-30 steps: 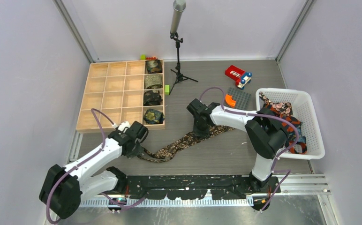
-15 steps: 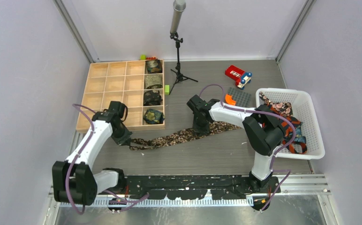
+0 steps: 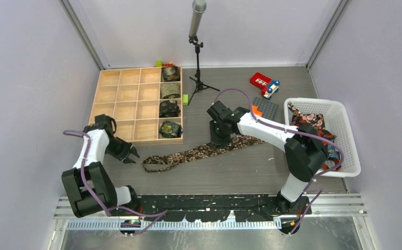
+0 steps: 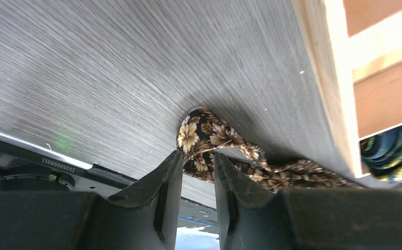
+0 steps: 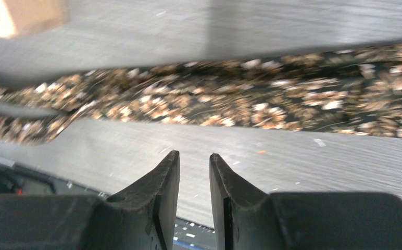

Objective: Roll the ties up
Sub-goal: Flatten out the tie at the center of the board.

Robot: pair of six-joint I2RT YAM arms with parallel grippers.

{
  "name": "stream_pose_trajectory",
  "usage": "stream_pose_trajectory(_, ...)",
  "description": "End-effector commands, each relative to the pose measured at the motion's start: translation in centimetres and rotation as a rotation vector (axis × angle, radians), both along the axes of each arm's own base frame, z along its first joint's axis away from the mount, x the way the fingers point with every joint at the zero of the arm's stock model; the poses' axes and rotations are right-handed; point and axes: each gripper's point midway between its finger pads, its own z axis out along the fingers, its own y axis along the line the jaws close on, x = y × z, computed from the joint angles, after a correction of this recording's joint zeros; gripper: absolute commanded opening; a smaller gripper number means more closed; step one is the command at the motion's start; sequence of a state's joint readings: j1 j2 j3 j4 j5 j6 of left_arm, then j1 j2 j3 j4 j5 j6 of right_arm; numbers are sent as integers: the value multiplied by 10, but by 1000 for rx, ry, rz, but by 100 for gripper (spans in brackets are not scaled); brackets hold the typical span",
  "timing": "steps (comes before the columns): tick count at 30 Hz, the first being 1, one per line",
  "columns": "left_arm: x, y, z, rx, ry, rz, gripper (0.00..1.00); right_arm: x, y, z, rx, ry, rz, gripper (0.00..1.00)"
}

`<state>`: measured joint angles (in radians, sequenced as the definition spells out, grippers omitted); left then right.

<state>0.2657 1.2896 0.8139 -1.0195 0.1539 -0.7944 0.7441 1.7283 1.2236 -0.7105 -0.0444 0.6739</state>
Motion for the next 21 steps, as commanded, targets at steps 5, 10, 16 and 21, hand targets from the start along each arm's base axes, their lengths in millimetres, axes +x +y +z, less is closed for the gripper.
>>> stream_pose_trajectory(5, 31, 15, 40, 26, -291, -90, 31, -53, 88, 46, 195, -89, 303, 36)
stream_pose_trajectory(10, 30, 13, 50, 80, -351, -276, 31, -81, 139, 36, 269, -117, 393, 36)
stream_pose_trajectory(16, 32, 3, 55, 152, -330, -417, 31, -94, 185, 7, 241, -118, 488, 35)
stream_pose_trajectory(21, 37, -5, 56, 109, -372, -470, 29, -80, 197, -11, 173, -156, 481, 34)
